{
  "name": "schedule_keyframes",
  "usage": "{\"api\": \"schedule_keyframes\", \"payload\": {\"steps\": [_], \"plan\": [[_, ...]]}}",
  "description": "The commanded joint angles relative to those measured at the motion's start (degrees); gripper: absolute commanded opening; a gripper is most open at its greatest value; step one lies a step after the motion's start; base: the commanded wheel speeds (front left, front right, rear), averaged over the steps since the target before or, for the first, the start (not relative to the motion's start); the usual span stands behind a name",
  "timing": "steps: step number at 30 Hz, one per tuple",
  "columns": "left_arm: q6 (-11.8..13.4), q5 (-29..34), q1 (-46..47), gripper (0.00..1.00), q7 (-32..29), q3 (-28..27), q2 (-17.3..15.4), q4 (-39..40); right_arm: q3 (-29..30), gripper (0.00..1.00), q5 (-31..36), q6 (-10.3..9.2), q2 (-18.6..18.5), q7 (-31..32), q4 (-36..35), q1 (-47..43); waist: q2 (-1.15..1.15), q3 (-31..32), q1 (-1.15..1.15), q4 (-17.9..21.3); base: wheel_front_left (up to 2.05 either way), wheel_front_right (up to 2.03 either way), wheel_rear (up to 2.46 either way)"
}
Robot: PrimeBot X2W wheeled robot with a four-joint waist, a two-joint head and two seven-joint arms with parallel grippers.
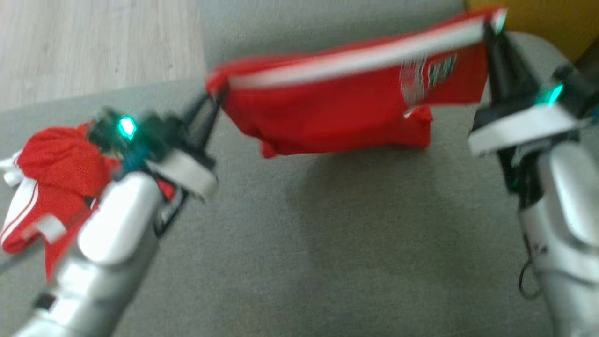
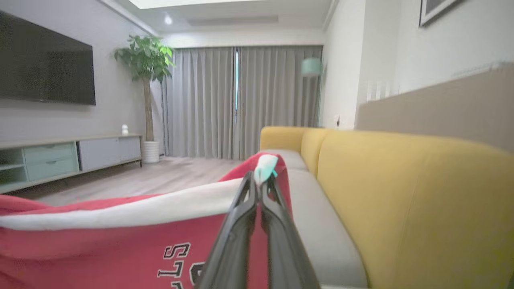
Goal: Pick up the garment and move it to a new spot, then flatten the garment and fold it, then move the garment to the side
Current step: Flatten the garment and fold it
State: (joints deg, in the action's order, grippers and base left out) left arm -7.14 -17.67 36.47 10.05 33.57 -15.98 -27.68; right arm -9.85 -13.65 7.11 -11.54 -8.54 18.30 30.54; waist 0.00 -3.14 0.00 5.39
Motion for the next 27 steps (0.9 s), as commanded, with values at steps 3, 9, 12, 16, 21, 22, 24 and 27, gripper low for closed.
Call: {"api": "schedule_keyframes", "payload": {"steps": [3, 9, 12, 16, 21, 22, 24, 27], "plan": [[0.7, -0.5, 7.4, 0.00, -1.1, -4.8, -3.4, 4.0, -1.2, 0.00, -1.1, 0.37, -1.4, 2.0, -5.8, 6.5, 0.00, 2.5, 0.00, 1.2, 0.00, 0.00, 0.00], [2.5, -1.8, 8.8, 0.00, -3.0, -7.0, -4.6, 8.6, -0.4, 0.00, -1.9, 0.37, -2.0, 5.7, -9.6, 7.5, 0.00, 4.1, 0.00, 1.3, 0.00, 0.00, 0.00], [2.8, -2.8, 5.3, 0.00, -5.1, -6.8, -5.6, 12.0, -0.6, 0.00, -2.4, 0.37, -2.4, 7.8, -12.5, 4.3, 0.00, 4.7, 0.00, 1.2, 0.00, 0.00, 0.00], [3.8, -4.4, -1.4, 0.00, -8.5, -6.5, -7.5, 19.2, 1.3, 0.00, -2.8, 0.37, -2.8, 10.7, -17.6, -1.5, 0.00, 5.3, 0.00, 1.0, 0.00, 0.00, 0.00], [6.6, -6.5, -9.1, 0.00, -13.1, -7.6, -10.5, 30.7, 5.2, 0.00, -2.5, 0.37, -1.5, 15.3, -25.7, -8.1, 0.00, 5.1, 0.00, 0.9, 0.00, 0.00, 0.00], [7.1, -6.7, -10.1, 0.00, -14.0, -7.7, -11.0, 32.9, 5.9, 0.00, -2.2, 0.37, -1.2, 16.2, -27.3, -9.1, 0.00, 4.9, 0.00, 0.9, 0.00, 0.00, 0.00], [8.0, -6.8, -11.2, 0.00, -15.7, -7.9, -11.8, 36.6, 7.0, 0.00, -1.5, 0.37, -0.5, 17.9, -30.0, -10.4, 0.00, 4.4, 0.00, 0.8, 0.00, 0.00, 0.00], [8.5, -7.0, -10.6, 0.00, -17.9, -8.2, -12.4, 39.4, 8.2, 0.00, -0.6, 0.37, 0.2, 20.0, -31.9, -10.2, 0.00, 3.3, 0.00, 0.8, 0.00, 0.00, 0.00]]}}
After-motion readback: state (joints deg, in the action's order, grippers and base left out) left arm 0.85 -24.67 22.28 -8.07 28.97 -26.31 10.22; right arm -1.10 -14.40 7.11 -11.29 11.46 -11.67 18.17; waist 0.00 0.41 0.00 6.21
